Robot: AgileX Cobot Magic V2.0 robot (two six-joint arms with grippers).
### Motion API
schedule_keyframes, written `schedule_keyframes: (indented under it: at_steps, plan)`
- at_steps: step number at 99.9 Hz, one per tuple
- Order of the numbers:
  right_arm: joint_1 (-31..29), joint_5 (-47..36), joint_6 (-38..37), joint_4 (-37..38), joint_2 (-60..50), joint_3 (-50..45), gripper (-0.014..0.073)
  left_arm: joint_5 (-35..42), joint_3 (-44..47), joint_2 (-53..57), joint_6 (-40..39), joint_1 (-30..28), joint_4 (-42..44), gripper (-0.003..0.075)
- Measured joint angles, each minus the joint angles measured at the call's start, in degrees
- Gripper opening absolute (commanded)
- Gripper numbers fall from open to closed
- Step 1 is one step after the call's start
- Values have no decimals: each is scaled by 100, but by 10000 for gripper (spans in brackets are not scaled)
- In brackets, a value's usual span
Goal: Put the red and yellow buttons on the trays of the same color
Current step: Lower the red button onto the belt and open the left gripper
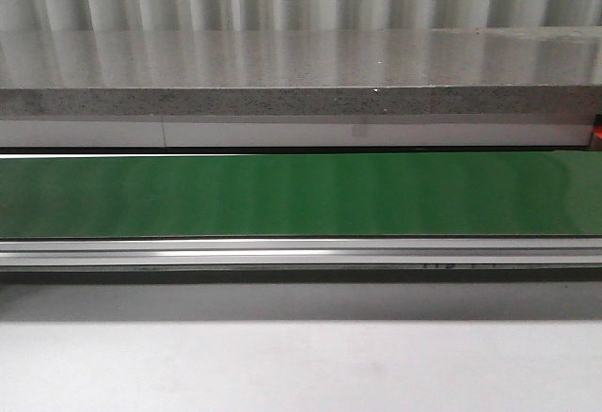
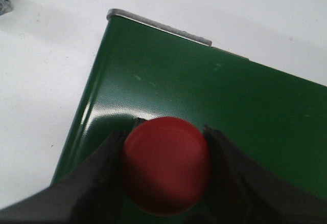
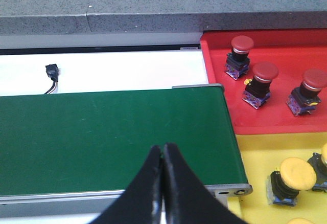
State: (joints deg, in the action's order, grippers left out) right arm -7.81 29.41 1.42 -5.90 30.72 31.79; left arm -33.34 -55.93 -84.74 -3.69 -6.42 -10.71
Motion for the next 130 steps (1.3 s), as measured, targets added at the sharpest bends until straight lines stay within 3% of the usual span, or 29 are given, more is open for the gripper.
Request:
schedule_keyframes:
  at_steps: [10, 18, 69, 94, 130]
  plan:
    - [0, 0, 0, 0, 0, 0, -67, -100, -23, -21, 0, 0, 27, 597]
    - [0, 0, 0, 0, 0, 0, -67, -208, -49, -49, 0, 0, 27, 676]
    - [0, 0, 0, 0, 0, 0, -67, -231, -517, 978, 748, 154, -461, 670]
    - [0, 0, 0, 0, 0, 0, -67, -98, -559, 857, 748, -568, -428, 670]
    - [0, 0, 0, 0, 0, 0, -67, 252, -583, -425, 748, -1614, -502, 670]
